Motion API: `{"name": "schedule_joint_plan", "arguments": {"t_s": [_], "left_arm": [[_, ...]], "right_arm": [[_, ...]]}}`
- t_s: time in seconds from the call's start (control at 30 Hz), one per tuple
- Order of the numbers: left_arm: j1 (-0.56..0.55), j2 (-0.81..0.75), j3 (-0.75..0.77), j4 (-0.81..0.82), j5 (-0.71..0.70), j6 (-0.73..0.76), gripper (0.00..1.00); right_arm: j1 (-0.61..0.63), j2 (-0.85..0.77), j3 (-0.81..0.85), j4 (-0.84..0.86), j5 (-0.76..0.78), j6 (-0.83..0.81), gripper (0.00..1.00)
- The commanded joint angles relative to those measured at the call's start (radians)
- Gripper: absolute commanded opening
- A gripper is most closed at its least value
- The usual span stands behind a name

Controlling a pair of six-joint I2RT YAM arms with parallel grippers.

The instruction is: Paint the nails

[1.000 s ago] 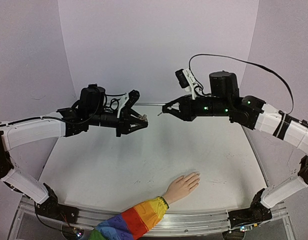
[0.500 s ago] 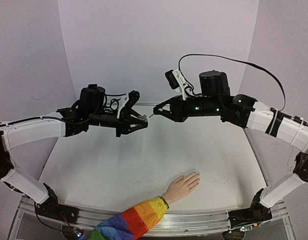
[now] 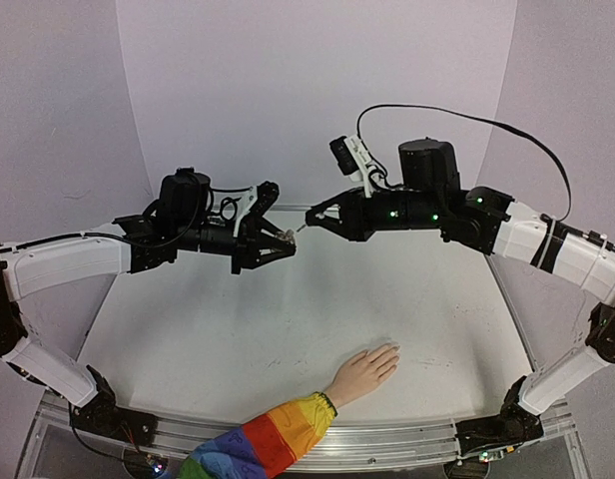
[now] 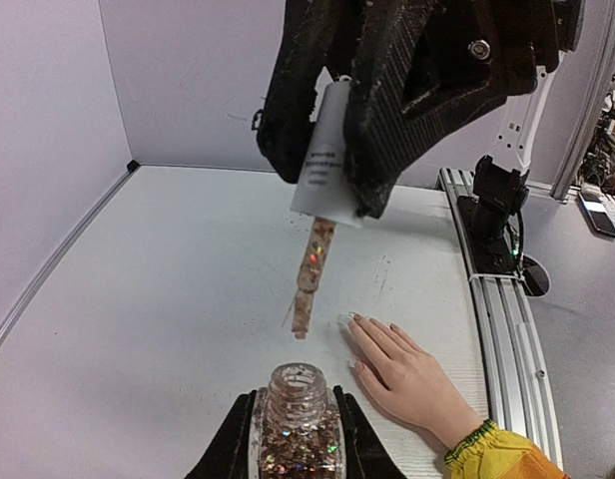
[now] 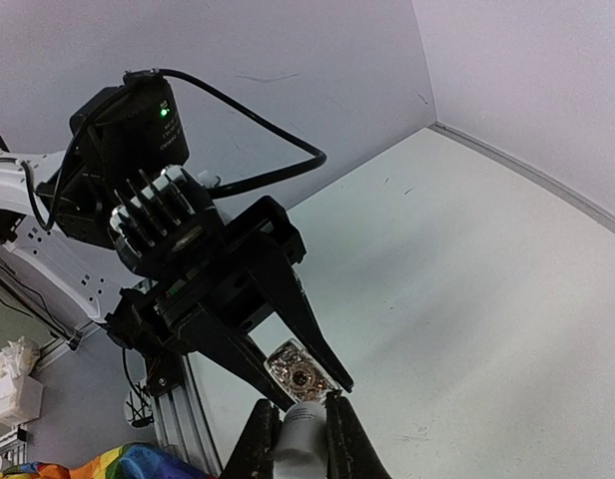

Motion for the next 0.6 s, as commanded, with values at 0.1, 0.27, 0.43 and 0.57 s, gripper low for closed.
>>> {"name": "schedule_joint_plan", "arguments": {"t_s": [0.1, 0.27, 0.43, 0.57], "left_arm": [[0.002, -0.001, 0.040, 0.029, 0.024, 0.024, 0.00], [0.002, 0.001, 0.040, 0.030, 0.029, 0.024, 0.00], [0.002, 0.003, 0.038, 0.029, 0.020, 0.025, 0.00], [0.002, 0.003, 0.037, 0.028, 0.011, 0.026, 0.00]], "right_arm": [[0.005, 0.019, 0.053, 0.055, -0.045, -0.003, 0.00], [0.006, 0.024, 0.055, 0.057, -0.056, -0.006, 0.00], [0.007, -0.001, 0.038, 0.070, -0.030, -0.009, 0.00], [0.007, -0.023, 0.024, 0.075, -0.014, -0.012, 0.00]]}}
